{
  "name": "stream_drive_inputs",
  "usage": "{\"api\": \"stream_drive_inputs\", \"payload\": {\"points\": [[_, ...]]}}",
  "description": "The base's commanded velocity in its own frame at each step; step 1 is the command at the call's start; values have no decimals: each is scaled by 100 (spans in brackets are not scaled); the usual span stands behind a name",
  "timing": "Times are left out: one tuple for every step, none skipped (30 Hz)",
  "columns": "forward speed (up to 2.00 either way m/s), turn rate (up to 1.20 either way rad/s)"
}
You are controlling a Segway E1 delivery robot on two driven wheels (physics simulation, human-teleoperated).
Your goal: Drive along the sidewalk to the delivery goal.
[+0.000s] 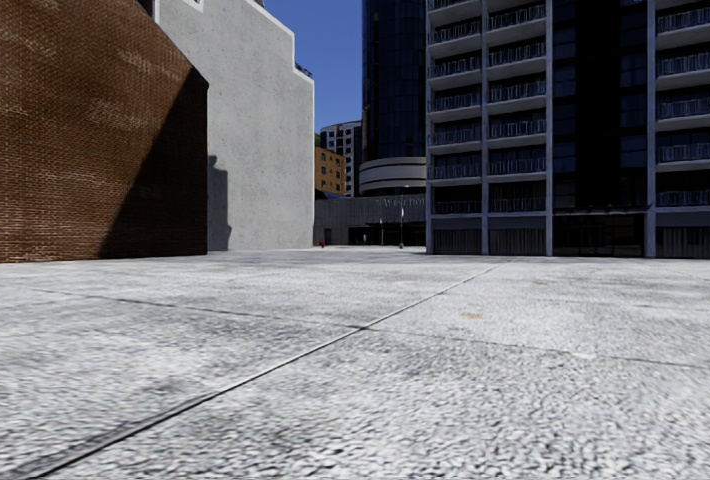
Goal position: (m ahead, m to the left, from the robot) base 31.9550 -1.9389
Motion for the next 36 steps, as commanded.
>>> {"api": "stream_drive_inputs", "payload": {"points": [[200,0],[200,0],[200,0],[200,0],[200,0],[200,0],[200,0],[200,0],[200,0],[200,0],[200,0],[200,0],[200,0],[200,0],[200,0],[200,0],[200,0],[200,0],[200,0],[200,0],[200,0],[200,0],[200,0],[200,0],[200,0],[200,0],[200,0],[200,0],[200,0],[200,0],[200,0],[200,0],[200,0],[200,0],[200,0],[200,0]]}}
